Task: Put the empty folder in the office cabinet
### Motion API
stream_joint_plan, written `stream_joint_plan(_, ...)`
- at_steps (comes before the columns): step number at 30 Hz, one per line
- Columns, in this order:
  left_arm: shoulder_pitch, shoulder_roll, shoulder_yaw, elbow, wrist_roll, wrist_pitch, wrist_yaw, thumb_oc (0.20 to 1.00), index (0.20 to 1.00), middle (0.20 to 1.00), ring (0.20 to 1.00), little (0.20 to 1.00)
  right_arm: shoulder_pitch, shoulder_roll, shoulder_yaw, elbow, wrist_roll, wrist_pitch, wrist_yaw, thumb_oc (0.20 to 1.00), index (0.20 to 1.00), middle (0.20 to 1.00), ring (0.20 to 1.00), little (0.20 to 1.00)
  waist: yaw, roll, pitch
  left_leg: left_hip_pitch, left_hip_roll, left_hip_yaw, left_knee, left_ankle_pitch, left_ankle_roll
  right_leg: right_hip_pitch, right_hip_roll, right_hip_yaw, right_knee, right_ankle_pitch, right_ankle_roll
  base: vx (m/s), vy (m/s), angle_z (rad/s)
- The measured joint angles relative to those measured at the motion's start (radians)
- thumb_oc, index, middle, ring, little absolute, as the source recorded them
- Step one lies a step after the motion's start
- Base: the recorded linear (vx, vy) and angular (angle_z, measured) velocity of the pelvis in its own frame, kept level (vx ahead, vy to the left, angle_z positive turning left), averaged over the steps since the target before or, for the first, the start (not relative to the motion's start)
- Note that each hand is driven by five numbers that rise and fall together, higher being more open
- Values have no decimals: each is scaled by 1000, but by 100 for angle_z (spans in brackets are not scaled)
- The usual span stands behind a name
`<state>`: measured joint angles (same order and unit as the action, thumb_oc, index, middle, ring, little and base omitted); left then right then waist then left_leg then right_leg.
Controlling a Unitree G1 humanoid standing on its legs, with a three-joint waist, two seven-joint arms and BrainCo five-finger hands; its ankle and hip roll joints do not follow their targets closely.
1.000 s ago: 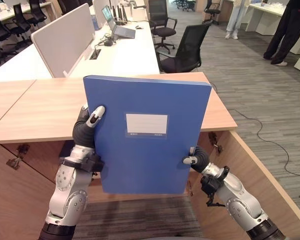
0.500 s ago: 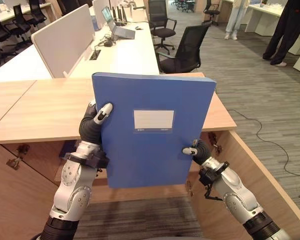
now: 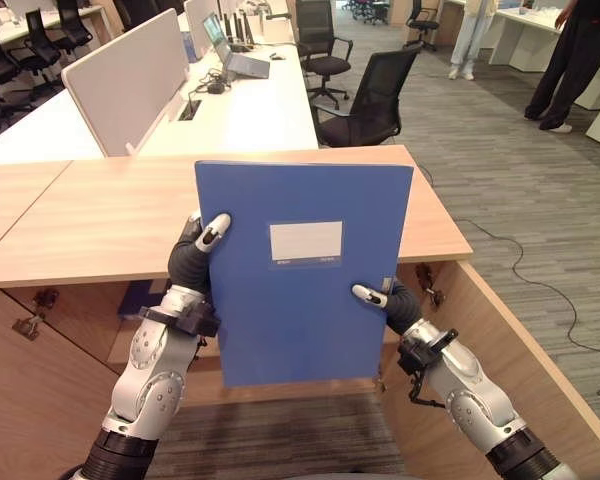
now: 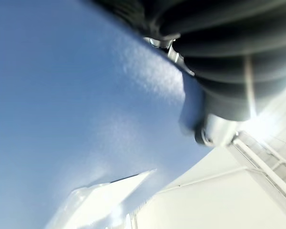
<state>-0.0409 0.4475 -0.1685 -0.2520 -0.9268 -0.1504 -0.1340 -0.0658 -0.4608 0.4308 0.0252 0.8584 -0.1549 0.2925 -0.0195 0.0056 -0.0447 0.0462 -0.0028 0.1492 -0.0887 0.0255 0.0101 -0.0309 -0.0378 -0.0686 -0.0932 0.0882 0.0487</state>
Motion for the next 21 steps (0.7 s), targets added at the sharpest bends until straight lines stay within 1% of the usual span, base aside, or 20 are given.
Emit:
stream_joint_plan(2, 0, -7, -38, 1, -51, -1, -5, 1000, 1000, 1000, 1000, 1000, 18, 11, 5, 17, 69, 14, 0, 200, 200, 200, 200, 200, 0, 0, 0, 0, 0, 0, 0, 0, 0, 0, 0, 0, 0, 0, 0, 0, 0, 0)
stream_joint_plan(4, 0, -12, -48, 5, -74, -1, -8, 1000, 1000, 1000, 1000, 1000, 35, 11, 10, 18, 105, 14, 1, 200, 200, 200, 200, 200, 0, 0, 0, 0, 0, 0, 0, 0, 0, 0, 0, 1, 0, 0, 0, 0, 0, 0)
stream_joint_plan(8, 2, -1, -74, 16, -110, 22, -14, 1000, 1000, 1000, 1000, 1000, 71, 11, 31, 48, 142, 15, 3, 200, 200, 200, 200, 200, -2, 0, -1, 1, 0, 1, 0, 0, 0, 0, 0, 1, 0, 0, 0, 0, 0, 0)
stream_joint_plan(10, 16, 0, -77, 22, -114, 38, -17, 1000, 1000, 1000, 1000, 1000, 86, 12, 37, 66, 143, 24, 11, 200, 200, 200, 200, 200, -1, 0, -1, 0, 0, 2, 0, 0, 0, 0, 0, 1, 0, 0, 0, 0, 0, 0)
stream_joint_plan(12, 51, 0, -78, 33, -118, 55, -48, 1000, 1000, 1000, 1000, 1000, 120, 9, 39, 76, 143, 49, 29, 200, 200, 200, 200, 200, -1, 0, -1, 0, 0, 1, 0, 0, 0, -1, 0, 1, 0, 0, 0, 0, 0, 0)
stream_joint_plan(15, 88, -10, -96, 81, -118, 78, -85, 1000, 1000, 1000, 1000, 1000, 144, 21, 42, 166, 137, 60, 80, 200, 200, 200, 200, 200, 0, -1, -4, 1, 0, 1, 0, 0, 0, 0, 0, 1, 0, 0, 0, 0, 0, 0)
stream_joint_plan(17, 124, -11, -109, 127, -117, 103, -93, 1000, 1000, 1000, 1000, 1000, 148, 39, 35, 222, 99, 52, 105, 200, 200, 200, 200, 200, -4, -1, -3, 1, 0, 3, 0, 0, 0, 0, 0, 1, 0, 1, 1, 0, 0, 0)
stream_joint_plan(21, 133, -15, -117, 181, -116, 114, -111, 1000, 1000, 1000, 1000, 1000, 145, 51, 19, 275, 54, 42, 128, 200, 200, 200, 200, 200, -4, -3, -5, 0, 0, 2, -1, -4, -5, 0, -1, 1, 0, 2, 0, 0, 0, 0)
